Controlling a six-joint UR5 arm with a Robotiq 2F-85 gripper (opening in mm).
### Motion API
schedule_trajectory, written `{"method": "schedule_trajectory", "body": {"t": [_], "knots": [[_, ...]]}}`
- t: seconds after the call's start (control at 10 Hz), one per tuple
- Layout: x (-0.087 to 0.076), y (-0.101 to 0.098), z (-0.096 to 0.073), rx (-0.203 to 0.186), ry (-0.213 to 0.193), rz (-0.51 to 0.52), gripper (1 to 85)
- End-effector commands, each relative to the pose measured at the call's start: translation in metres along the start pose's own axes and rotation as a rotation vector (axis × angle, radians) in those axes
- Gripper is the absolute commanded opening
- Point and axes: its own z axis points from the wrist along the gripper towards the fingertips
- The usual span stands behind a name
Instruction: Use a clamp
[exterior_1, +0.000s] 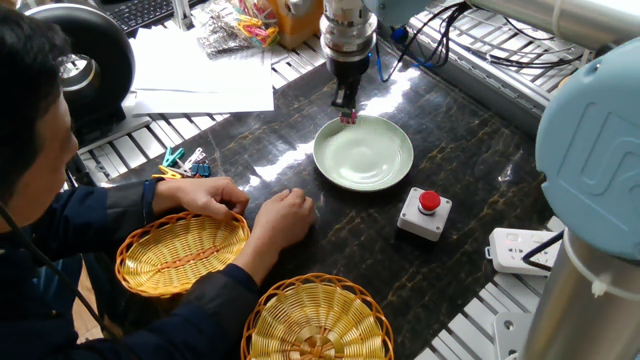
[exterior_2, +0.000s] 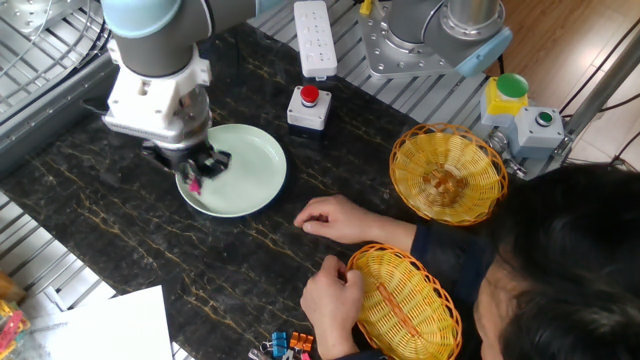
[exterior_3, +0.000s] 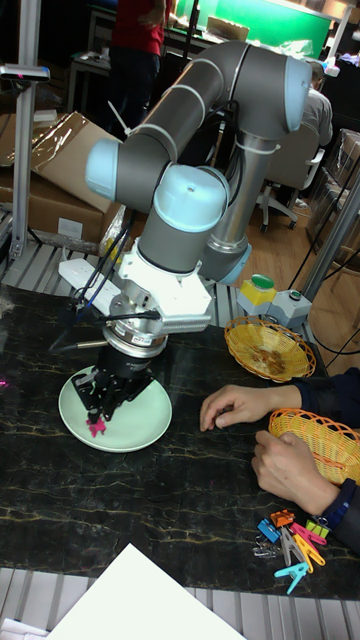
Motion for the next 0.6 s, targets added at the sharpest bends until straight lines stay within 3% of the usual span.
{"method": "schedule_trajectory", "body": {"t": [0.0,0.1,0.2,0.3,0.4,0.5], "knots": [[-0.028,0.072,-0.013,-0.173,-0.003,0.411,1.0],[-0.035,0.092,-0.013,-0.2,0.001,0.586,1.0],[-0.036,0.098,-0.011,-0.176,-0.002,0.687,1.0],[-0.033,0.091,-0.009,-0.143,-0.002,0.674,1.0],[-0.039,0.095,-0.01,-0.166,-0.016,0.684,1.0],[-0.036,0.085,-0.009,-0.13,-0.019,0.619,1.0]]}}
